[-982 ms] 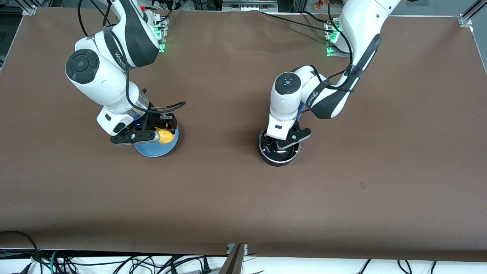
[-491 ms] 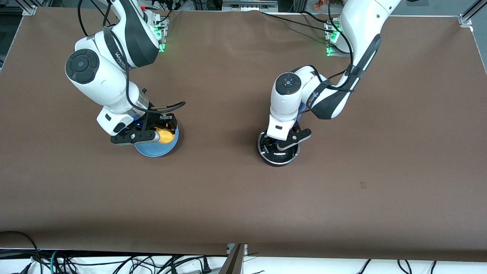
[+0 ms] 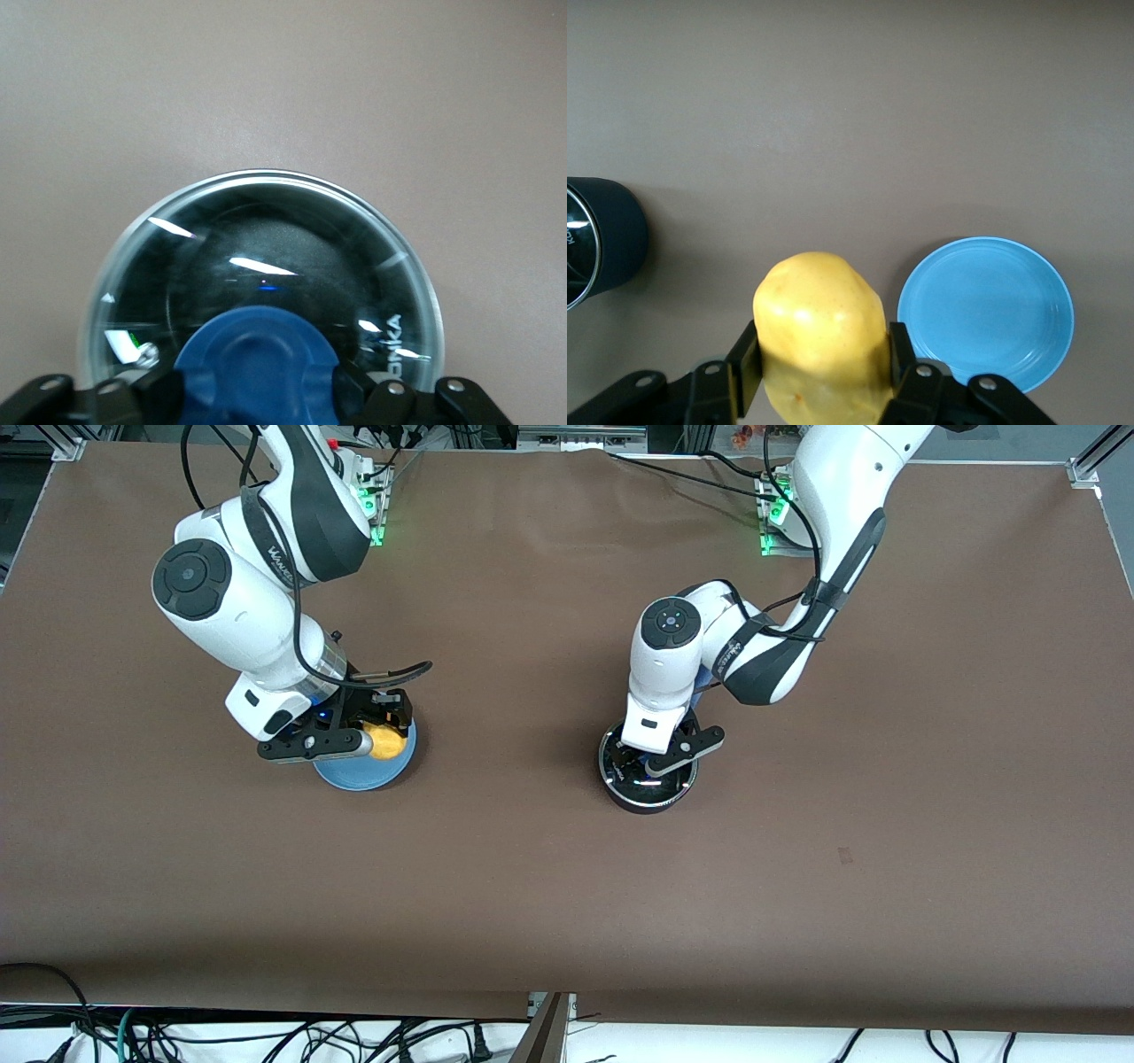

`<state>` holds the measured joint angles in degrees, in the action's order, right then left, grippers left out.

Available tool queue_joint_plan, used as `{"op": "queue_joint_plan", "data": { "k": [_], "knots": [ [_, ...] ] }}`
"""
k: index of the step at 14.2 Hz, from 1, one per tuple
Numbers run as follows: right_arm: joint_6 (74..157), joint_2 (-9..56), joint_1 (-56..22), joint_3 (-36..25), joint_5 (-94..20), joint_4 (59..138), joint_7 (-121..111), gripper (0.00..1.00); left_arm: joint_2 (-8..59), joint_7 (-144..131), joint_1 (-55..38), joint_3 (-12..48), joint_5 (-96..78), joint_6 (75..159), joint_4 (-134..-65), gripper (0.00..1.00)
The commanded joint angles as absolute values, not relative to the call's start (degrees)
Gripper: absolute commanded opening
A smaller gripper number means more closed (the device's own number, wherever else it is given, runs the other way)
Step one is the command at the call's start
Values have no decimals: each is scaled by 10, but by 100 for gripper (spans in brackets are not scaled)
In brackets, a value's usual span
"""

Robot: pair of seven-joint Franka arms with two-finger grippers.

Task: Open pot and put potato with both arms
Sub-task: 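Grasp the blue lid knob with the left gripper, then lift the lid with the left gripper while the right gripper carries the potato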

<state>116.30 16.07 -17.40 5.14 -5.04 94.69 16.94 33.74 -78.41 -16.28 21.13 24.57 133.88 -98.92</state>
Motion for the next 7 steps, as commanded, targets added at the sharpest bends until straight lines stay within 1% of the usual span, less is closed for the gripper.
{"op": "queue_joint_plan", "data": {
  "k": [1,4,7],
  "knots": [
    [1162,166,-177,51,-59,935,176,19,344,-788,-165,211,263,1336,-969,30],
    [1176,170,-177,51,-60,935,176,19,342,-788,-162,210,262,1334,-954,27],
    [1216,185,-198,51,-60,936,179,19,339,-788,-159,210,260,1329,-940,25]
  ]
}}
